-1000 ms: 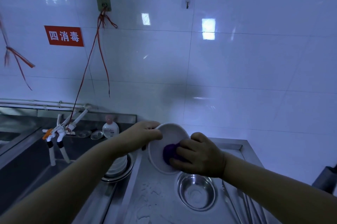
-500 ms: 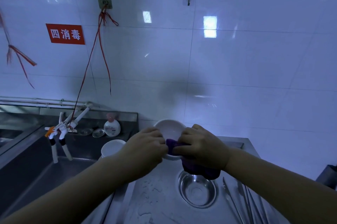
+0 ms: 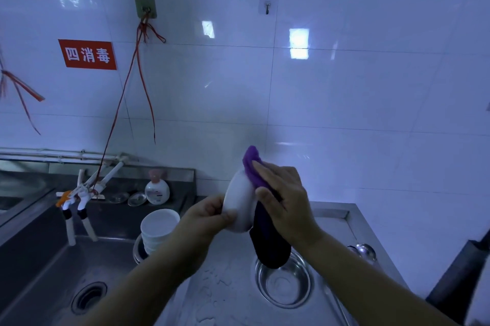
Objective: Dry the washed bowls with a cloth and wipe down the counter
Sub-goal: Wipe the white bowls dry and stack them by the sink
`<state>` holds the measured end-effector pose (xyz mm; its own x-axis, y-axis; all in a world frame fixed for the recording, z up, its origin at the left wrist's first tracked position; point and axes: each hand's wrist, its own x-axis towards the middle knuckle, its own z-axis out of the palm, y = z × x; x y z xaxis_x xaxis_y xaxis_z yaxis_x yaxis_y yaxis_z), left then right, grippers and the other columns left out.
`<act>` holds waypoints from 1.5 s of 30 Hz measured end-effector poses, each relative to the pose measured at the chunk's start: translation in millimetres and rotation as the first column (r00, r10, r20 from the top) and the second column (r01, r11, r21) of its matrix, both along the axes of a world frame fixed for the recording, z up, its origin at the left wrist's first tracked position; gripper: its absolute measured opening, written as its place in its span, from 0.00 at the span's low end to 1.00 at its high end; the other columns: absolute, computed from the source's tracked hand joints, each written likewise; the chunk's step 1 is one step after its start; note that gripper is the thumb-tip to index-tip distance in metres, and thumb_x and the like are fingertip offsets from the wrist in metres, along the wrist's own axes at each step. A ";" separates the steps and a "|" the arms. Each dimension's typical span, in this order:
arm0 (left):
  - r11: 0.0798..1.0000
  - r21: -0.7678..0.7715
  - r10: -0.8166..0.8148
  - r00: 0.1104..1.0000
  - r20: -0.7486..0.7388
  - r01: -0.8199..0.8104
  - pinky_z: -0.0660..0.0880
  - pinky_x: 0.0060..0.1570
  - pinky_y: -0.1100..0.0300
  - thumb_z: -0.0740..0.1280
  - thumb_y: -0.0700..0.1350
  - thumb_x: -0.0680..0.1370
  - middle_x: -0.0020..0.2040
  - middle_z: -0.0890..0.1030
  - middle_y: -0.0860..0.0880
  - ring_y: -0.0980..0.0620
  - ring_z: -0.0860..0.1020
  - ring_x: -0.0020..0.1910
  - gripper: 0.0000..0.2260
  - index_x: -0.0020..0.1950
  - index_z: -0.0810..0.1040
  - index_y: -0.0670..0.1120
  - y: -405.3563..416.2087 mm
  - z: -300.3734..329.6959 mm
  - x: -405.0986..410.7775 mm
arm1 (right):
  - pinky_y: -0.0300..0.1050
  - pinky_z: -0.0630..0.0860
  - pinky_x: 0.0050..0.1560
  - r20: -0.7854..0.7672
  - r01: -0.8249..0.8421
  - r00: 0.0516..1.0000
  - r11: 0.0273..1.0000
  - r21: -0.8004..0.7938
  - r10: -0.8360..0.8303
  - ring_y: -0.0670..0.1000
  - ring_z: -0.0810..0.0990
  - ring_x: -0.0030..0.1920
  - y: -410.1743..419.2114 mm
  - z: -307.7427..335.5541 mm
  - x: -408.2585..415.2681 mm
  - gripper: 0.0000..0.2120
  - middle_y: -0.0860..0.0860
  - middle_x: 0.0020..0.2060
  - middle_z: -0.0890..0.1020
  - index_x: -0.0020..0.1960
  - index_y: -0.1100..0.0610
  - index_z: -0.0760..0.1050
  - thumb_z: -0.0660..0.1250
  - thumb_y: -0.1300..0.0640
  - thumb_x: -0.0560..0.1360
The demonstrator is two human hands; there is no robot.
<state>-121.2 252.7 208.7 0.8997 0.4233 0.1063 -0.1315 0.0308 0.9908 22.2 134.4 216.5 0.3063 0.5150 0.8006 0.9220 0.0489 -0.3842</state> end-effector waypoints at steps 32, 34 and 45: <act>0.865 -0.502 0.103 0.977 0.189 0.006 0.79 0.48 0.55 0.60 0.39 0.72 0.49 0.83 0.41 0.47 0.81 0.47 0.15 0.56 0.77 0.40 -7.7 6.5 10.0 | 0.26 0.68 0.53 -0.073 0.271 0.962 0.951 0.149 -0.263 0.46 0.73 0.50 0.6 -7.0 -31.9 0.18 0.52 0.50 0.78 0.61 0.63 0.76 0.61 0.53 0.77; 0.863 -0.506 0.100 0.978 0.181 0.005 0.78 0.49 0.54 0.61 0.40 0.72 0.50 0.82 0.39 0.46 0.81 0.47 0.16 0.58 0.76 0.39 -6.8 6.8 10.1 | 0.29 0.71 0.51 0.027 0.236 0.970 0.966 0.109 -0.240 0.48 0.74 0.49 -0.4 -5.8 -36.0 0.18 0.54 0.49 0.79 0.61 0.62 0.76 0.60 0.53 0.77; 0.854 -0.513 0.047 0.970 0.240 0.085 0.80 0.42 0.60 0.60 0.38 0.71 0.45 0.84 0.42 0.50 0.83 0.43 0.15 0.55 0.77 0.36 -5.7 15.6 7.6 | 0.47 0.78 0.39 0.363 0.192 0.902 0.970 0.147 -0.234 0.54 0.77 0.43 -22.1 -6.1 -1.7 0.11 0.57 0.43 0.81 0.52 0.63 0.82 0.64 0.58 0.77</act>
<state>-113.6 247.0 224.2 0.8841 0.4592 0.0865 -0.3523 0.5334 0.7690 20.5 112.3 210.5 0.0652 0.3778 0.9236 0.9896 -0.1437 -0.0111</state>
